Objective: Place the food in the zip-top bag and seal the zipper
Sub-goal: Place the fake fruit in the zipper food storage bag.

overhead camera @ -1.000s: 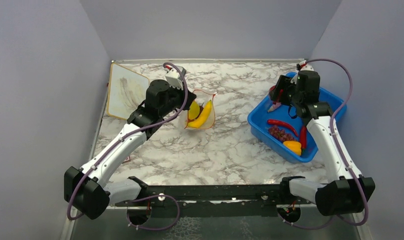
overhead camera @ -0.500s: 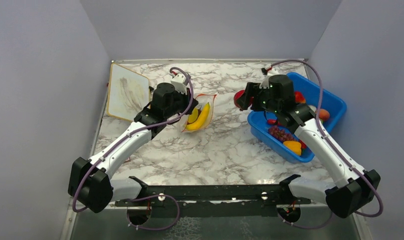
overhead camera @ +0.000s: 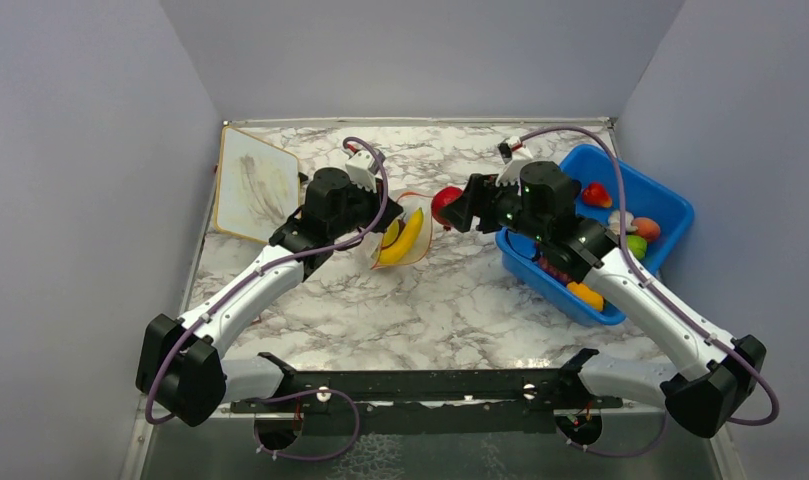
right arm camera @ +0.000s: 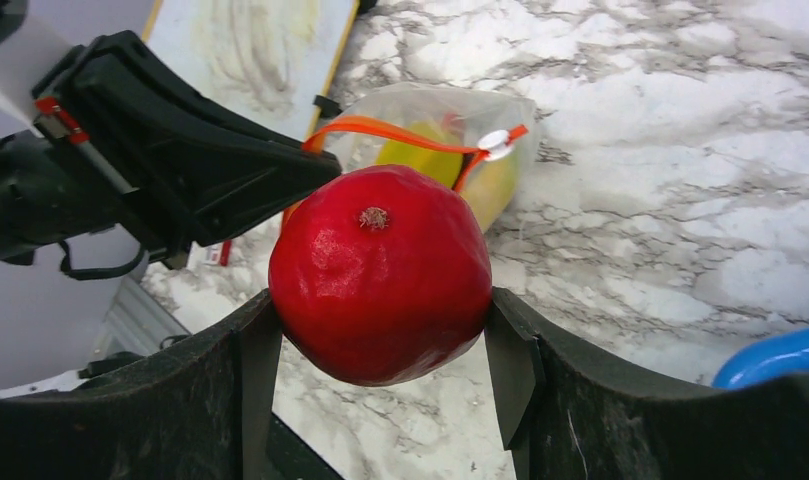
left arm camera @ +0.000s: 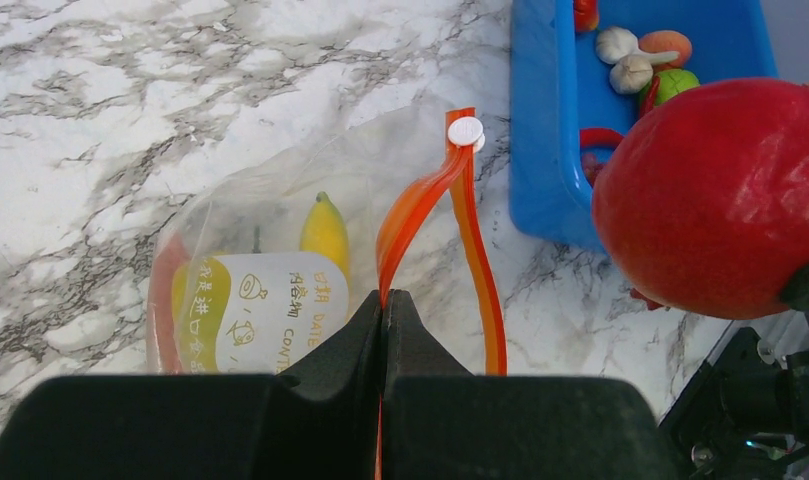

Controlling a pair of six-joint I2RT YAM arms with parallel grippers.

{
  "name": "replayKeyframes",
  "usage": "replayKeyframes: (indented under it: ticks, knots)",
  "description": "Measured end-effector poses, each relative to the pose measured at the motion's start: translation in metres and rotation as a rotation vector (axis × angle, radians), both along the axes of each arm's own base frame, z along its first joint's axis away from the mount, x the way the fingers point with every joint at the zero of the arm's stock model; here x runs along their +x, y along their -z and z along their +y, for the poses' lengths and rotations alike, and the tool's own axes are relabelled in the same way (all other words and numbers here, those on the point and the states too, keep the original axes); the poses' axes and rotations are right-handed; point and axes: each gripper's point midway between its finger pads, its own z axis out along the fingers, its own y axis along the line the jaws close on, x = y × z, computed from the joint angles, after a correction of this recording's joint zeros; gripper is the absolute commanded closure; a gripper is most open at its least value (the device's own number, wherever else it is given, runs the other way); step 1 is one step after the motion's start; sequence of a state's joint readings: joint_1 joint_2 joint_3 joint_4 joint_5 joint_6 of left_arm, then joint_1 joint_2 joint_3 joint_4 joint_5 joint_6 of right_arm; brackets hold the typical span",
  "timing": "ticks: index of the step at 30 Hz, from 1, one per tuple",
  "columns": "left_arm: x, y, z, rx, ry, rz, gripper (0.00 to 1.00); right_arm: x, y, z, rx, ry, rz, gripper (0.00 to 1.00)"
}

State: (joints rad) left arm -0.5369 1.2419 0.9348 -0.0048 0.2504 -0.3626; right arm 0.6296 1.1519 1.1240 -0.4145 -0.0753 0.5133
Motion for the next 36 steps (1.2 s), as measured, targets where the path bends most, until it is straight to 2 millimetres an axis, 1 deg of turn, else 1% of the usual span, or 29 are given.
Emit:
replayKeyframes:
  ticks: [4,9,12,17,22,26,30,36]
  knots:
    - [-0.002,-0.004,-0.003,-0.020,0.013,0.002,1.00,-0.008,-0.003,0.014,0.087,-0.048,0.009,0.57]
    - [-0.006,-0.010,-0.005,-0.043,0.029,0.002,1.00,-0.013,0.006,0.036,0.146,-0.099,0.060,0.54]
    - [-0.007,-0.012,-0.006,-0.049,0.035,-0.001,1.00,-0.012,0.016,0.047,0.152,-0.117,0.094,0.54]
    - [-0.009,-0.014,-0.007,-0.056,0.043,0.000,1.00,-0.006,0.047,0.058,0.119,-0.118,0.171,0.52]
    - [-0.011,-0.018,-0.007,-0.069,0.044,-0.003,1.00,-0.005,0.051,0.060,0.112,-0.108,0.178,0.49]
    - [-0.015,-0.023,-0.008,-0.083,0.058,-0.009,1.00,-0.004,0.053,0.060,0.104,-0.102,0.177,0.43]
    - [-0.020,-0.020,-0.011,-0.094,0.085,0.004,1.00,-0.001,0.059,0.059,0.086,-0.091,0.180,0.37]
    - [-0.023,-0.017,-0.012,-0.105,0.095,0.018,1.00,0.002,0.062,0.056,0.068,-0.077,0.172,0.33]
